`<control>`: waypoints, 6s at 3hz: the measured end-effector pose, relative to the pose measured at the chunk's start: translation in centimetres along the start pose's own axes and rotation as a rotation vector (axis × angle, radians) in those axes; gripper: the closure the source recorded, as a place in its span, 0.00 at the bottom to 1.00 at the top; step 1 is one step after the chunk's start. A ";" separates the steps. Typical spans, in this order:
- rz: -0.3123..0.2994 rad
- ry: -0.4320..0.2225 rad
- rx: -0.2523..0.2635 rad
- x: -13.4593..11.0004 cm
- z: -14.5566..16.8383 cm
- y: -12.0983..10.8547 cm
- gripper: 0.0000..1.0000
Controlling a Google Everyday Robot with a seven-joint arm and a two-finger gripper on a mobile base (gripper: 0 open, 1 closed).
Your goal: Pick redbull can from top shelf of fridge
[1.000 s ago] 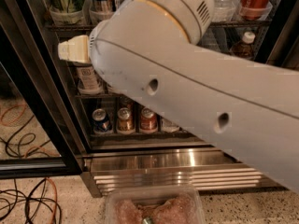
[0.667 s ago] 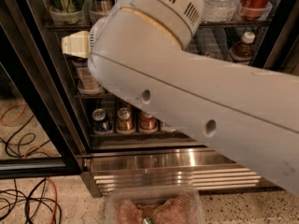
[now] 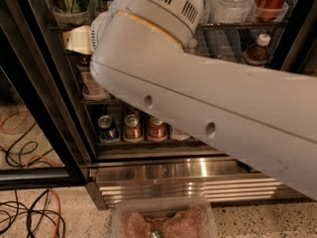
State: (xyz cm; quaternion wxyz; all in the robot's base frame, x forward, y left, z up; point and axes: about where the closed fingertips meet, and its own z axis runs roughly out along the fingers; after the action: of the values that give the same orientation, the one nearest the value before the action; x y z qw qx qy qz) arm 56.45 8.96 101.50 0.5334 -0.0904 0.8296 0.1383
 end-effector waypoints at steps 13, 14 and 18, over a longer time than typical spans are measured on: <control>-0.150 -0.124 0.171 -9.6 7.8 -4.0 0.33; -0.150 -0.124 0.171 -9.6 7.8 -4.0 0.52; -0.099 -0.125 0.115 -10.0 6.3 -3.5 1.00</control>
Offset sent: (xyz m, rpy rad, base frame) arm 0.0184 0.0050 0.0335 -0.0302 -0.1043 0.0086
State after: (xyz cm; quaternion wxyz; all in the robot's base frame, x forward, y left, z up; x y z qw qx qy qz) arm 67.05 7.73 107.66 0.5944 -0.0919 0.7959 0.0693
